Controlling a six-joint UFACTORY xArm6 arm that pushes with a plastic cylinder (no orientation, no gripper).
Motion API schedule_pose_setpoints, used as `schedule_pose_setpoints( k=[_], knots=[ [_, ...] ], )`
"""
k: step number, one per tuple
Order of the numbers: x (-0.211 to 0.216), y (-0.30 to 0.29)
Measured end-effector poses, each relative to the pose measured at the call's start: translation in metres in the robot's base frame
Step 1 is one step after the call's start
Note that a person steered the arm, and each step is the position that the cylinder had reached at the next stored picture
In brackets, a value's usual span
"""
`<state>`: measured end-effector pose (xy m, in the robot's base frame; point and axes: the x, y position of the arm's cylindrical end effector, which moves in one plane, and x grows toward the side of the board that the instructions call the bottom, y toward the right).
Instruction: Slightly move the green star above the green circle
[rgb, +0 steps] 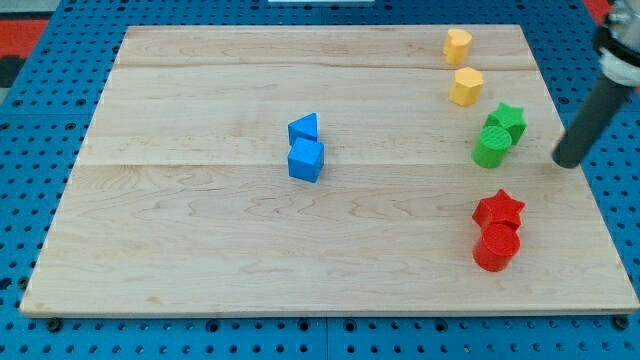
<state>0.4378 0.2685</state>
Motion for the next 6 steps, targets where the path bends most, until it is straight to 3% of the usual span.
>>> schedule_pose_setpoints(
  k=[1, 2, 6],
  knots=[
    [0.0, 0.0],
    [-0.03, -0.008],
    [-0.034, -0.026]
  ],
)
